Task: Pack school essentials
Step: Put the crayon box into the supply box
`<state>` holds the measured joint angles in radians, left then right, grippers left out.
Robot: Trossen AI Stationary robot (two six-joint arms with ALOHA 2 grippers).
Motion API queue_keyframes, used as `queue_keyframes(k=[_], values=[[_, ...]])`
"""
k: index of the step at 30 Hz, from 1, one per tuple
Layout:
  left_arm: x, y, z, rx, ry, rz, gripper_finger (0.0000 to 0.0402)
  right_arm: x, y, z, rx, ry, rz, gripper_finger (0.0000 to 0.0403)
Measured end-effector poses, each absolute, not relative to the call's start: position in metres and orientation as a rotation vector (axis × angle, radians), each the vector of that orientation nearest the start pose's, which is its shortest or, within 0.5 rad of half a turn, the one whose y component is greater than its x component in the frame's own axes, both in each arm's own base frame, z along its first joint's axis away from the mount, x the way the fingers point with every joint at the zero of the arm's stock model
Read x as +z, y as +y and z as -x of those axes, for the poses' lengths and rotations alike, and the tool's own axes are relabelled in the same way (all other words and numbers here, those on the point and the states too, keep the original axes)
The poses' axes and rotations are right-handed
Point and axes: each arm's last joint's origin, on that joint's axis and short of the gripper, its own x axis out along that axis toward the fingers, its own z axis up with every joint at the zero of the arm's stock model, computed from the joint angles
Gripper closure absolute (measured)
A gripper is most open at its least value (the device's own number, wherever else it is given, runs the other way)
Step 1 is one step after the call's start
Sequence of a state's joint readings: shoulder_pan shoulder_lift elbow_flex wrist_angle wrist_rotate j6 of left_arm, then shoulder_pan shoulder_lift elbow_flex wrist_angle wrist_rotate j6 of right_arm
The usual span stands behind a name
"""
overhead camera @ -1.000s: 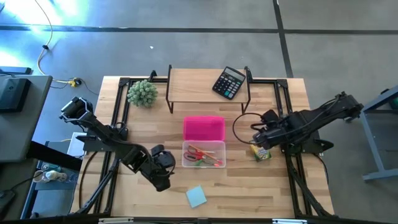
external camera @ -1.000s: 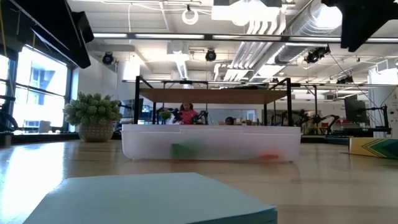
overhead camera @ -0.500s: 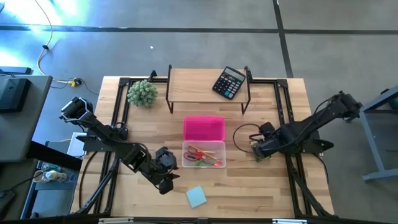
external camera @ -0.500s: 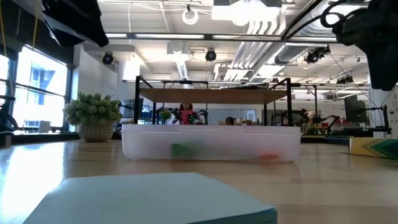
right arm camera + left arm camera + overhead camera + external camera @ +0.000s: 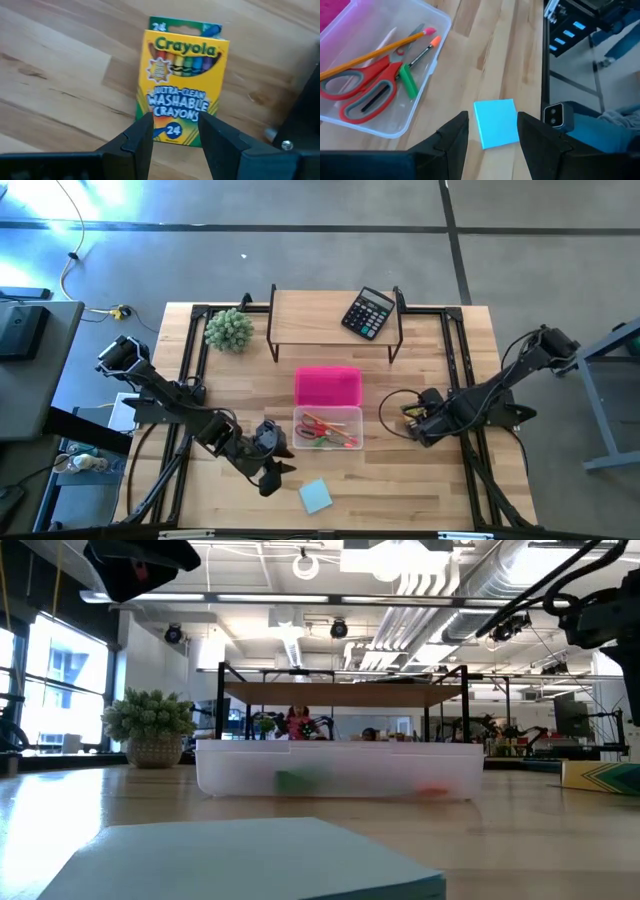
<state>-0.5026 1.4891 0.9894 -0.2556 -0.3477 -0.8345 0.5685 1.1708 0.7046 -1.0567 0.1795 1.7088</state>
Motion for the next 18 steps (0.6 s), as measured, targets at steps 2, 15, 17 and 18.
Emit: queue_keyframes(k=[2,15,17,18], values=[[0.2369,-0.1414,-0.2778,0.144,0.692,0.489,0.0245,0.1923,0.0879,-0.143,-0.878,1.195,-0.834,0.0259],[0.2384,-0.142,-0.2789,0.137,0.675,0.499,0.0245,0.1924,0.0903,-0.14,-0.877,1.164,-0.792,0.0114],[0.2384,-0.1421,-0.2789,0.136,0.675,0.499,0.0245,0.1925,0.0901,-0.1402,-0.878,1.158,-0.79,0.008],[0.2384,-0.1421,-0.2789,0.136,0.675,0.499,0.0245,0.1922,0.0899,-0.1405,-0.881,1.157,-0.789,0.0064]])
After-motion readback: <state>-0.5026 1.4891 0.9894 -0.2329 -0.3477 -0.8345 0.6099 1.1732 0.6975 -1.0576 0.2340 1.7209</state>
